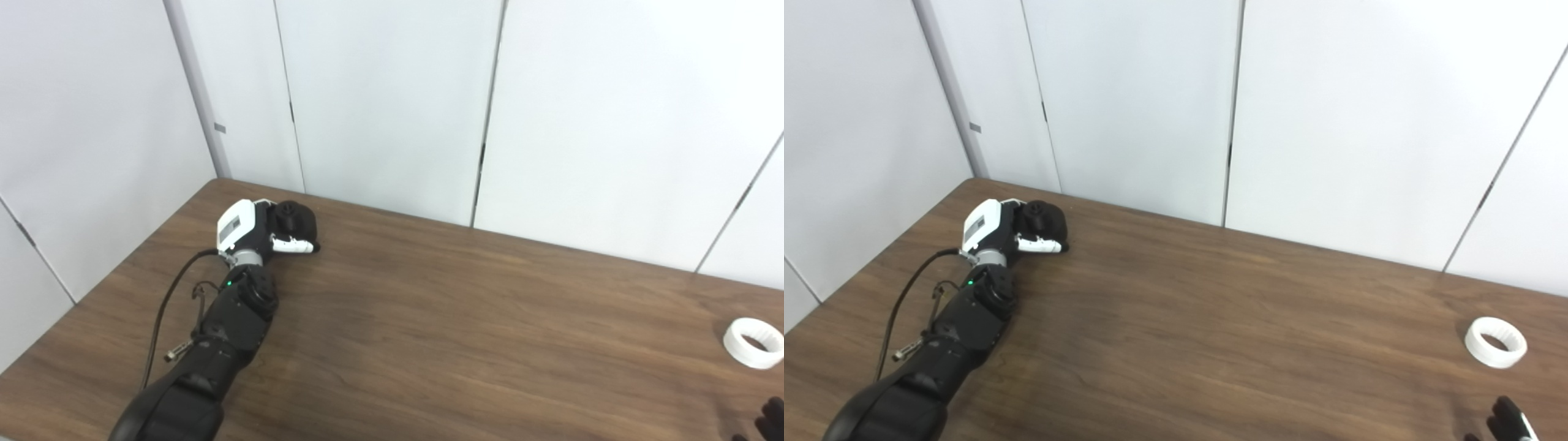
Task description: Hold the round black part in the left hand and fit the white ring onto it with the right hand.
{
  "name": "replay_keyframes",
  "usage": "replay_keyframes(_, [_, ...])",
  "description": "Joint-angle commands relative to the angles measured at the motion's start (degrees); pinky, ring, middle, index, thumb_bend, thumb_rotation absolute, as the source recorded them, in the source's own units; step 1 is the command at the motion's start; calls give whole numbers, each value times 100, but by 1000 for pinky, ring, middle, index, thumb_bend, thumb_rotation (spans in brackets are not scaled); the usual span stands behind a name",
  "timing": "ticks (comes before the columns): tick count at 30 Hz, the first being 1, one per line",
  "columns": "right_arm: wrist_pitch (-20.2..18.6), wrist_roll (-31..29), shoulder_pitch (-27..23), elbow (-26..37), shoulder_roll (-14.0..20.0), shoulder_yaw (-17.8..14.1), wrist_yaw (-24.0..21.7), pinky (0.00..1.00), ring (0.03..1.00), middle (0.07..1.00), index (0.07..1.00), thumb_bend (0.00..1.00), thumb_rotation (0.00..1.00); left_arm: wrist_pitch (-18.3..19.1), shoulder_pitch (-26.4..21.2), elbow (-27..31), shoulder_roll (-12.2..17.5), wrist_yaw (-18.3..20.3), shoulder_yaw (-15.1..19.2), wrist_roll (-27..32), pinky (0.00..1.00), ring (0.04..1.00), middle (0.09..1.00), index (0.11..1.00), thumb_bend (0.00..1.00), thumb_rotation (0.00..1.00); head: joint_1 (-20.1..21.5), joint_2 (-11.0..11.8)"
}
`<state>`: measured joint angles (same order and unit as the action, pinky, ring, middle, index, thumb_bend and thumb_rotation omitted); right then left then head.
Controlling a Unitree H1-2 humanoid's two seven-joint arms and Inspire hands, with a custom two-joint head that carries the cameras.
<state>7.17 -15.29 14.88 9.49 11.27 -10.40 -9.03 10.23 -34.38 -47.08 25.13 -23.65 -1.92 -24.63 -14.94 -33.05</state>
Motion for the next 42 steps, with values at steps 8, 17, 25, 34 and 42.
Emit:
replay_keyframes(8, [90, -34, 25, -10, 3, -10, -20, 883, 976, 963, 924, 738, 1000, -80, -83, 320, 108, -87, -32, -31, 642, 776, 726, 480, 524, 49, 49, -32])
replay_keyframes(17, [-47, -18, 52, 122, -47, 51, 3, 878, 974, 954, 924, 732, 1000, 197, 461, 1667, 115, 314, -197, -194, 624, 759, 707, 479, 523, 49, 281, -108])
replay_keyframes(25, [-211, 41, 78, 317, -175, 106, 106, 876, 959, 941, 913, 702, 995, 586, 1044, 3446, 93, 1212, -572, -517, 668, 801, 741, 481, 524, 53, 550, -189])
replay_keyframes(34, [-530, 193, 63, 629, -341, 247, 239, 855, 947, 929, 916, 692, 988, 694, 1553, 5158, -125, 2291, -957, -608, 742, 826, 770, 483, 523, 52, 1024, -334])
replay_keyframes(42, [-751, 431, 51, 899, -551, 501, 510, 872, 937, 919, 916, 653, 1000, 669, 2137, 6299, -403, 2999, -1556, -1057, 745, 826, 767, 483, 522, 60, 1565, -512])
